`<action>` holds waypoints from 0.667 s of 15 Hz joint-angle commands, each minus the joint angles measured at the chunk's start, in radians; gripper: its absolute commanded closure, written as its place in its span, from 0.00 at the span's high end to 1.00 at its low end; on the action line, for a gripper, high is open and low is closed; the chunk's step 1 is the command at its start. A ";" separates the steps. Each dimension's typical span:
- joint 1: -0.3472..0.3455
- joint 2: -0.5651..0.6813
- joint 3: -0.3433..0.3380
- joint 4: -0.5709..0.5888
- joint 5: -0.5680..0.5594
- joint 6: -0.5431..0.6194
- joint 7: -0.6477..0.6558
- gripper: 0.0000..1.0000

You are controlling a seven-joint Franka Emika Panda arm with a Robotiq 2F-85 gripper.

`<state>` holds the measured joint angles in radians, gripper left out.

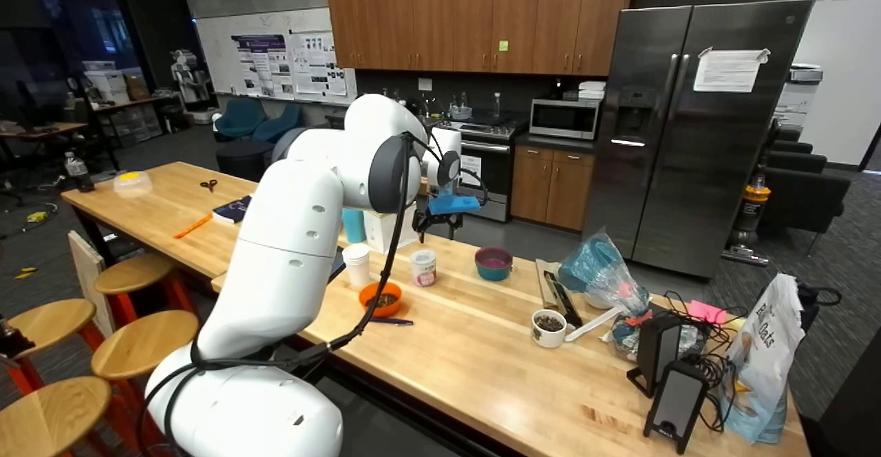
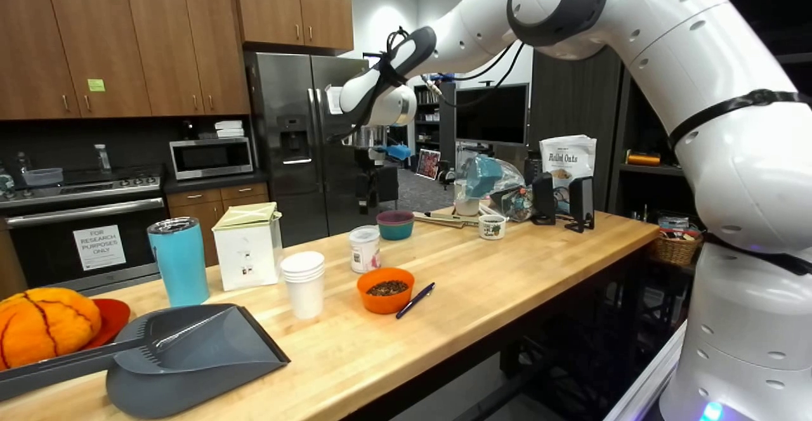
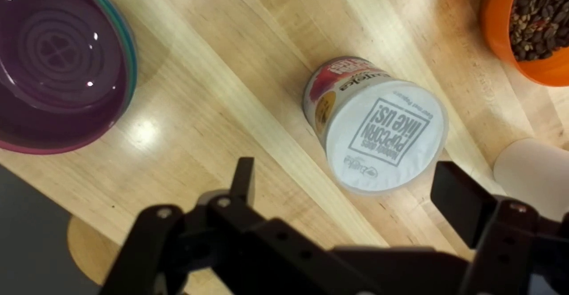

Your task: Remove the lid from the white can

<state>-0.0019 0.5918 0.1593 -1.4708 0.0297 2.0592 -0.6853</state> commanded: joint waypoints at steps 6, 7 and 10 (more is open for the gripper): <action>0.016 0.091 0.032 0.106 0.007 -0.038 -0.036 1.00; 0.019 0.098 0.031 0.115 0.005 -0.042 -0.034 1.00; 0.024 0.114 0.025 0.130 -0.003 -0.050 -0.026 1.00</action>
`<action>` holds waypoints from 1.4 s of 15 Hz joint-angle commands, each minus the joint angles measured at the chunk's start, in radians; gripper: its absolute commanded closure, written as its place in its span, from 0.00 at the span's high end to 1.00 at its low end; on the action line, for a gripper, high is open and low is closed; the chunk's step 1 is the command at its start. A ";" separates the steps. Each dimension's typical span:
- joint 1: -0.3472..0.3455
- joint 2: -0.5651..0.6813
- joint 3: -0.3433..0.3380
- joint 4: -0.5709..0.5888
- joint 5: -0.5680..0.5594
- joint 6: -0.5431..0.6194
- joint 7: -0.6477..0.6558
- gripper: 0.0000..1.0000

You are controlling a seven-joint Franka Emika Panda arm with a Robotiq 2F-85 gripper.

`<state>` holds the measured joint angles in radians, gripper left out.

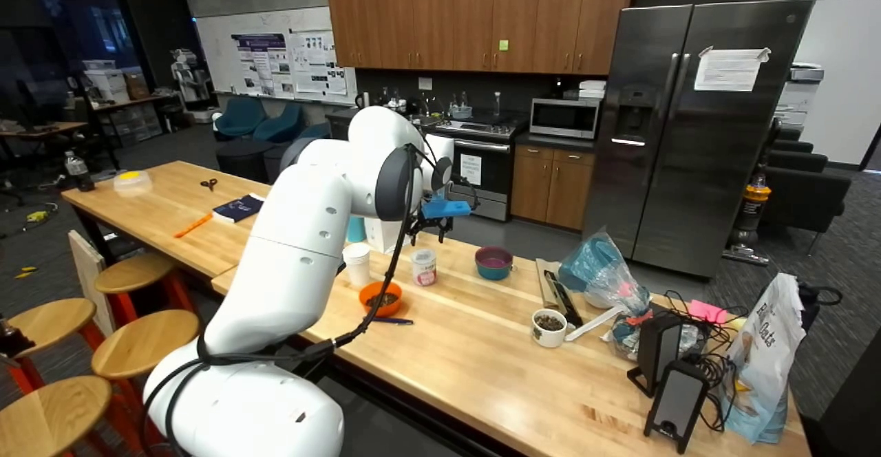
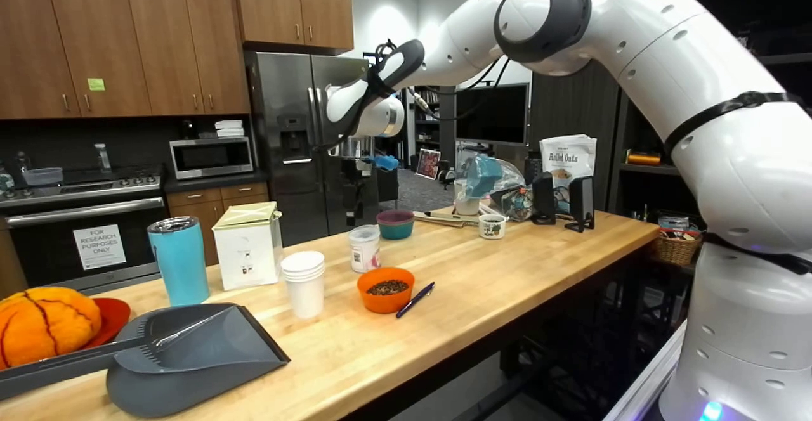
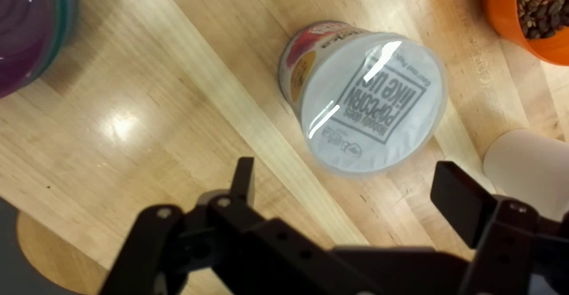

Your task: Remove the lid from the white can

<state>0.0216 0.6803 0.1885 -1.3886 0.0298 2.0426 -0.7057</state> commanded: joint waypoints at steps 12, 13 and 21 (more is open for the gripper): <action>-0.004 0.064 -0.011 0.105 0.000 -0.087 -0.004 1.00; -0.003 0.071 -0.011 0.112 -0.001 -0.091 -0.004 1.00; 0.007 0.105 -0.012 0.148 -0.007 -0.122 -0.001 0.61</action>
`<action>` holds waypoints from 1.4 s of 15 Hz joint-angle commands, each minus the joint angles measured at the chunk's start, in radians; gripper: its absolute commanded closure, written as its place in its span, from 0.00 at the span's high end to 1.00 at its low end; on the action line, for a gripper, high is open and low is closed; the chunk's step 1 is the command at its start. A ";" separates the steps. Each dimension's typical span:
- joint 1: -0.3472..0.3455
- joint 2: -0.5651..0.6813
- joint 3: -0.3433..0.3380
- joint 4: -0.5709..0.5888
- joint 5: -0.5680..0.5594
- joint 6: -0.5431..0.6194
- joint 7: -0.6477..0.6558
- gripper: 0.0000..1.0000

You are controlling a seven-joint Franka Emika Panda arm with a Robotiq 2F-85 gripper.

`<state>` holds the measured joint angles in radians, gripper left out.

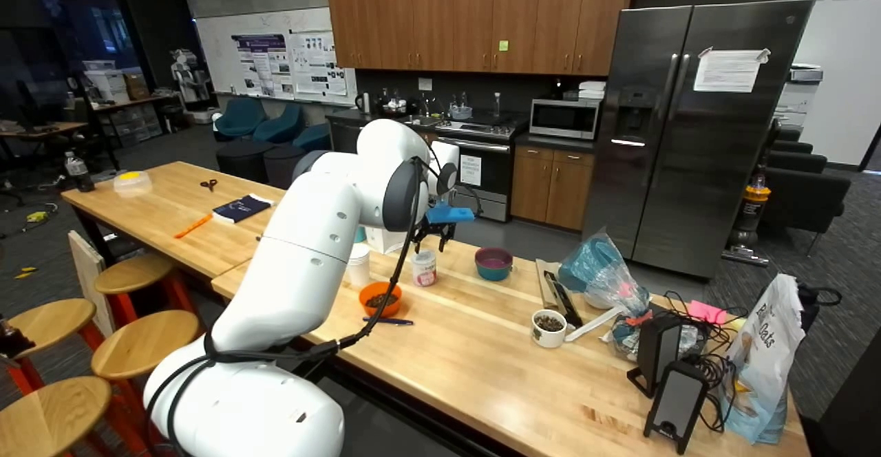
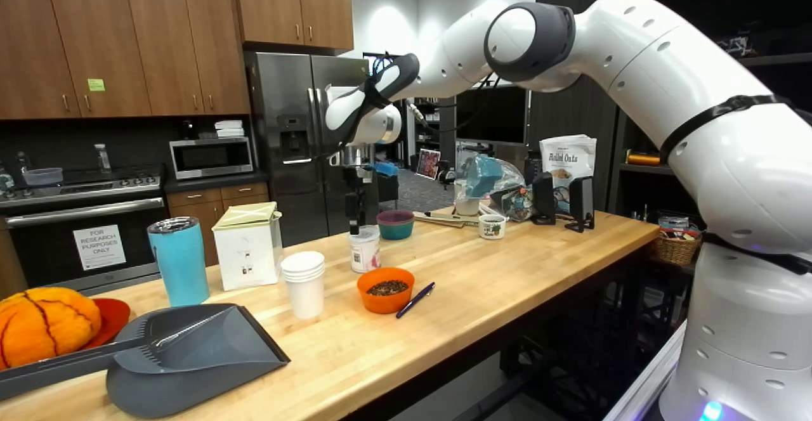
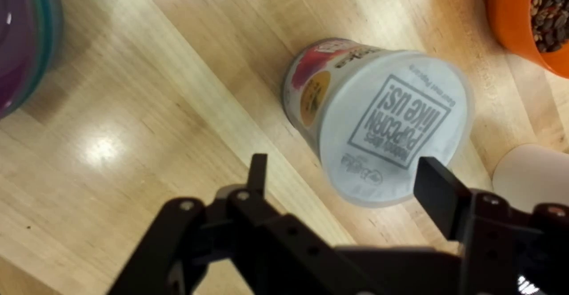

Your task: Remove the lid from the white can

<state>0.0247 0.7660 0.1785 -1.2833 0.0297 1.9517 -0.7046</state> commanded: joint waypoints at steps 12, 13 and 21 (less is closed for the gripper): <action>0.010 0.019 -0.015 0.090 -0.023 -0.075 0.006 0.05; 0.010 0.020 -0.016 0.094 -0.023 -0.079 0.007 0.02; 0.011 0.019 -0.022 0.109 -0.027 -0.103 0.010 0.03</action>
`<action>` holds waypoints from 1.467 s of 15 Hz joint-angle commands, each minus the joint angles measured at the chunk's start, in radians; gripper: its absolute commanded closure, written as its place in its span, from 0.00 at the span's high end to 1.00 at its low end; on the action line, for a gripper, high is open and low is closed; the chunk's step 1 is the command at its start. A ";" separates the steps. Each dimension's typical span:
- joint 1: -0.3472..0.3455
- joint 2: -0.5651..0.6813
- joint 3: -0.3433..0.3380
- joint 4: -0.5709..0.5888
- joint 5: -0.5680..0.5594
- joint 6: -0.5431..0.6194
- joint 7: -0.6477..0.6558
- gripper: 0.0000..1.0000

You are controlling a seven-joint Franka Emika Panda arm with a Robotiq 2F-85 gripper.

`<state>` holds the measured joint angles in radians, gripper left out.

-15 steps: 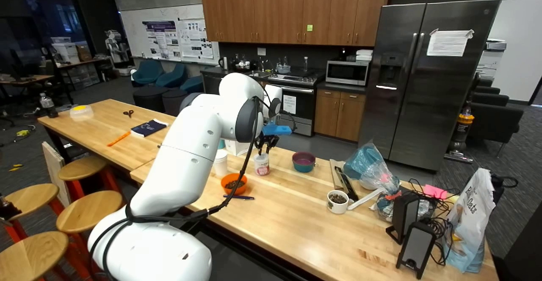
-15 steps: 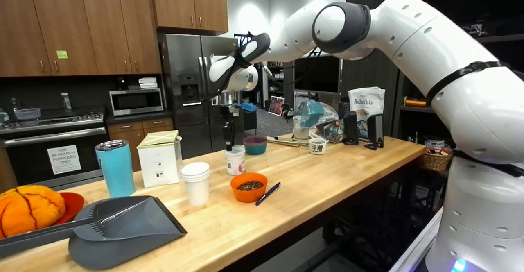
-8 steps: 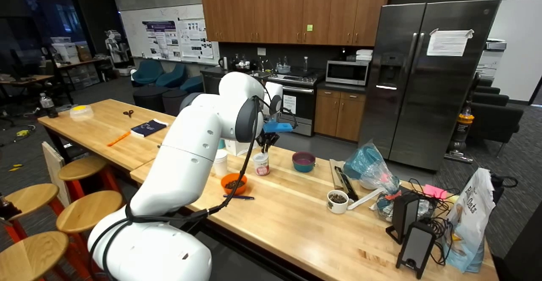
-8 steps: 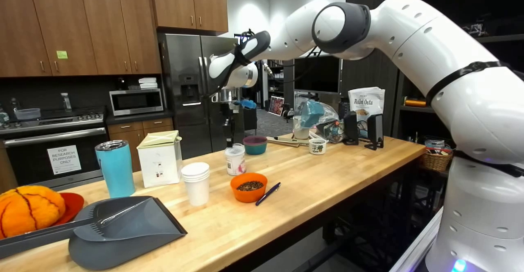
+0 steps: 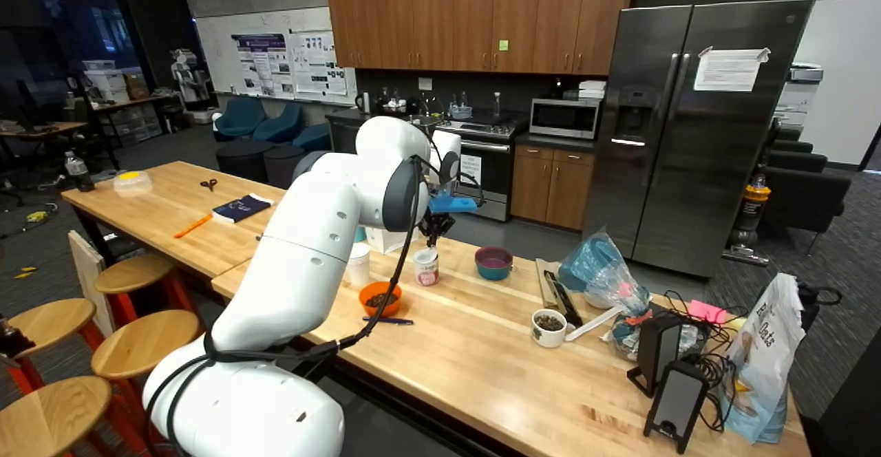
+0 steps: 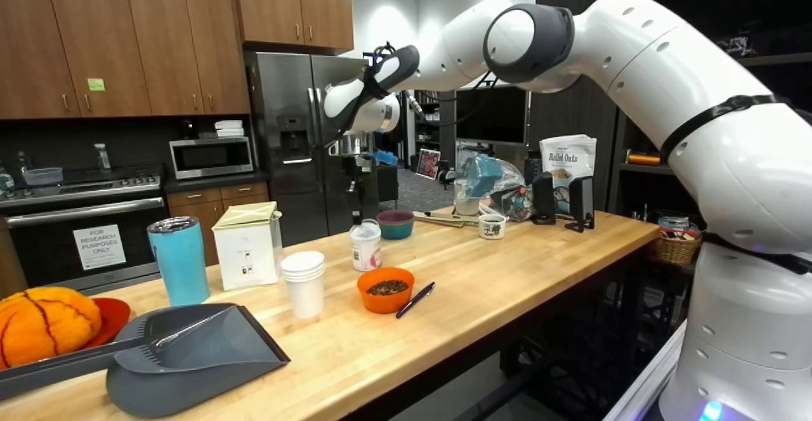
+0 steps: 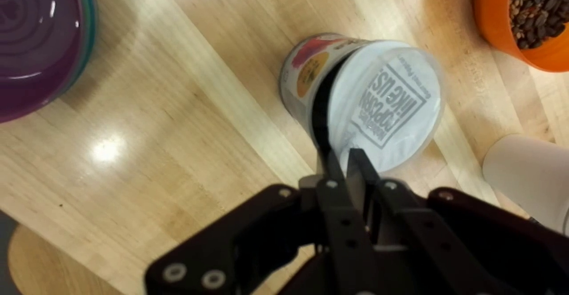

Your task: Remove the lid from the white can

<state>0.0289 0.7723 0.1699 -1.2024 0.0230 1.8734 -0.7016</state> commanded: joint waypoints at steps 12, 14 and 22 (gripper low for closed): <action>0.028 -0.010 -0.019 0.024 -0.085 -0.048 0.004 0.03; 0.032 -0.012 -0.019 0.024 -0.096 -0.052 0.003 0.03; 0.036 -0.014 -0.020 0.026 -0.127 -0.056 0.002 0.09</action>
<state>0.0563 0.7712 0.1665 -1.1795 -0.0932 1.8385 -0.7014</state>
